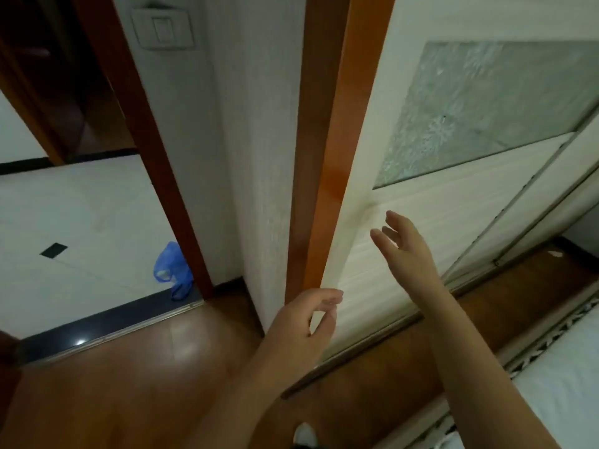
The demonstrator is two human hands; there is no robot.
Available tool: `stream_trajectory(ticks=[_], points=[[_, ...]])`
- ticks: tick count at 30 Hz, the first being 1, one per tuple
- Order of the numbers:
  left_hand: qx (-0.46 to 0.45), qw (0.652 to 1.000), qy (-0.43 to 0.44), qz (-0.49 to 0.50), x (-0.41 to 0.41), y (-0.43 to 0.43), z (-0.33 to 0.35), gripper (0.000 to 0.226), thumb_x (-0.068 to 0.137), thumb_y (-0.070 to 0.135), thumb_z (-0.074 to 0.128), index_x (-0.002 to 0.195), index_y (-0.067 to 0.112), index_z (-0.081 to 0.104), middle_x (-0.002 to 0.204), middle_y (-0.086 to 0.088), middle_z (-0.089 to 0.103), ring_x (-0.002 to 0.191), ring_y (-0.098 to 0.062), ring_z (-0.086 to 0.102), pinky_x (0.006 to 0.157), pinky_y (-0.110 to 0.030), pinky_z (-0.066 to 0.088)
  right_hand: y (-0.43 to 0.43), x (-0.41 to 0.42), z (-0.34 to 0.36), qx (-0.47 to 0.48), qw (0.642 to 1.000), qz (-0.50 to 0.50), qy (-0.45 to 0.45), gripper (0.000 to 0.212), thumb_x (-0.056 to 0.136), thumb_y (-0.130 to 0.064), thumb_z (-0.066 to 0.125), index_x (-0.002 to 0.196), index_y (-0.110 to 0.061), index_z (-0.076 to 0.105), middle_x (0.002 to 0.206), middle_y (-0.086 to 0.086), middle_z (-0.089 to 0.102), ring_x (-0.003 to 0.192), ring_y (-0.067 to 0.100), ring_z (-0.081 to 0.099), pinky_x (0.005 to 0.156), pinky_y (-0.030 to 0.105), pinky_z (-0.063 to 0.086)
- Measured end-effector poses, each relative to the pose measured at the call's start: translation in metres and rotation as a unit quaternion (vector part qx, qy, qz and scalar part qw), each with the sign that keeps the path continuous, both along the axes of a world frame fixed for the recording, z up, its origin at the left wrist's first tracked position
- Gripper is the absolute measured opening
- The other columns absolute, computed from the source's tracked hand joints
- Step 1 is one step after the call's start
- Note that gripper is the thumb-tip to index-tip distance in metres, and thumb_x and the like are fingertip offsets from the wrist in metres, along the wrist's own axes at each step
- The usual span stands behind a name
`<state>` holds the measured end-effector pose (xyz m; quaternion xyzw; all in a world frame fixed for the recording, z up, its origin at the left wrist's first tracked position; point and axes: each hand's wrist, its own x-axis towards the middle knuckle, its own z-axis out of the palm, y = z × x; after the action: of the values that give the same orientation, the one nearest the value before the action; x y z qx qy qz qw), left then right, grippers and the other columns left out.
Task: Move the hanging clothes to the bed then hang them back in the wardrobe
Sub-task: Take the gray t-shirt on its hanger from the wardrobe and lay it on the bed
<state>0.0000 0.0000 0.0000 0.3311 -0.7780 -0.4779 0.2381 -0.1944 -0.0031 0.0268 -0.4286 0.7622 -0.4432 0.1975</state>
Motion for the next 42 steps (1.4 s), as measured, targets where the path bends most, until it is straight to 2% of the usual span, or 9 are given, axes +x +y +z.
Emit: stream_trajectory(ticks=[8, 12, 21, 27, 30, 33, 35, 38, 42], points=[[-0.068, 0.997, 0.034, 0.024, -0.056, -0.028, 0.027, 0.029, 0.086, 0.034, 0.041, 0.107, 0.054, 0.041, 0.116, 0.035, 0.046, 0.119, 0.012, 0.038, 0.094, 0.001, 0.031, -0.035, -0.021, 0.003, 0.015, 0.998, 0.056, -0.03, 0.096, 0.081, -0.052, 0.056, 0.147, -0.017, -0.004, 0.156, 0.015, 0.015, 0.121, 0.018, 0.04, 0.105, 0.035, 0.033], [-0.082, 0.994, 0.066, 0.013, -0.068, -0.037, 0.033, 0.03, 0.086, 0.034, 0.042, 0.112, 0.05, 0.042, 0.12, 0.032, 0.048, 0.12, 0.012, 0.039, 0.097, -0.004, 0.032, -0.042, -0.026, 0.004, 0.014, 0.997, 0.054, -0.055, 0.105, 0.076, -0.053, 0.058, 0.147, -0.013, -0.008, 0.157, 0.015, 0.0, 0.145, 0.026, 0.012, 0.118, 0.042, 0.019], [-0.106, 0.984, 0.144, 0.021, -0.102, -0.057, 0.036, 0.038, 0.083, 0.039, 0.038, 0.121, 0.044, 0.039, 0.131, 0.031, 0.037, 0.125, 0.009, 0.035, 0.101, -0.005, 0.03, -0.039, -0.077, 0.029, 0.056, 0.998, -0.021, -0.024, 0.137, 0.043, -0.084, 0.054, 0.147, -0.011, 0.003, 0.152, 0.018, 0.025, 0.139, 0.027, 0.03, 0.112, 0.045, 0.03], [-0.111, 0.977, 0.178, 0.025, -0.137, -0.072, 0.039, 0.042, 0.082, 0.036, 0.044, 0.121, 0.047, 0.032, 0.133, 0.02, 0.04, 0.126, 0.006, 0.034, 0.102, -0.003, 0.025, -0.029, -0.105, 0.076, -0.048, 0.995, -0.076, 0.03, 0.087, 0.073, -0.055, 0.061, 0.143, -0.018, 0.025, 0.149, 0.003, 0.032, 0.133, 0.016, 0.035, 0.104, 0.031, 0.033], [-0.117, 0.974, 0.187, 0.053, -0.16, -0.084, 0.039, 0.052, 0.08, 0.033, 0.047, 0.129, 0.038, 0.029, 0.134, 0.013, 0.04, 0.126, 0.005, 0.035, 0.103, -0.006, 0.029, -0.044, -0.102, 0.109, -0.103, 0.991, -0.056, 0.068, 0.086, 0.068, -0.059, 0.064, 0.138, -0.022, 0.029, 0.14, 0.001, 0.04, 0.124, 0.011, 0.042, 0.103, 0.031, 0.037], [-0.141, 0.971, 0.182, 0.056, -0.184, -0.094, 0.045, 0.062, 0.079, 0.042, 0.047, 0.136, 0.024, 0.032, 0.135, 0.011, 0.038, 0.129, -0.003, 0.035, 0.104, -0.011, 0.026, -0.065, -0.1, 0.123, -0.063, 0.991, -0.069, 0.096, 0.108, 0.062, -0.056, 0.073, 0.14, -0.007, 0.018, 0.145, 0.014, 0.029, 0.132, 0.027, 0.035, 0.104, 0.045, 0.04], [-0.167, 0.968, 0.178, 0.054, -0.201, -0.102, 0.047, 0.07, 0.077, 0.051, 0.04, 0.137, 0.014, 0.035, 0.136, 0.006, 0.041, 0.128, -0.008, 0.038, 0.103, -0.006, 0.024, -0.073, -0.104, 0.124, -0.063, 0.986, -0.104, 0.112, 0.108, 0.066, -0.045, 0.075, 0.141, -0.002, 0.012, 0.144, 0.016, 0.026, 0.131, 0.029, 0.034, 0.103, 0.035, 0.038], [-0.183, 0.965, 0.179, 0.058, -0.228, -0.115, 0.048, 0.072, 0.078, 0.056, 0.039, 0.136, 0.012, 0.038, 0.134, -0.005, 0.051, 0.124, -0.013, 0.046, 0.102, -0.023, 0.035, -0.073, -0.114, 0.121, -0.07, 0.982, -0.121, 0.124, 0.1, 0.068, -0.04, 0.075, 0.14, -0.003, 0.016, 0.139, 0.012, 0.031, 0.121, 0.025, 0.043, 0.088, 0.026, 0.037], [-0.188, 0.961, 0.194, 0.053, -0.26, -0.121, 0.049, 0.084, 0.078, 0.073, 0.027, 0.135, 0.013, 0.041, 0.129, -0.006, 0.056, 0.12, -0.012, 0.05, 0.099, -0.025, 0.039, -0.073, -0.142, 0.119, -0.054, 0.98, -0.122, 0.147, 0.104, 0.065, -0.047, 0.072, 0.141, -0.004, 0.015, 0.142, 0.012, 0.032, 0.125, 0.027, 0.042, 0.098, 0.035, 0.042]])
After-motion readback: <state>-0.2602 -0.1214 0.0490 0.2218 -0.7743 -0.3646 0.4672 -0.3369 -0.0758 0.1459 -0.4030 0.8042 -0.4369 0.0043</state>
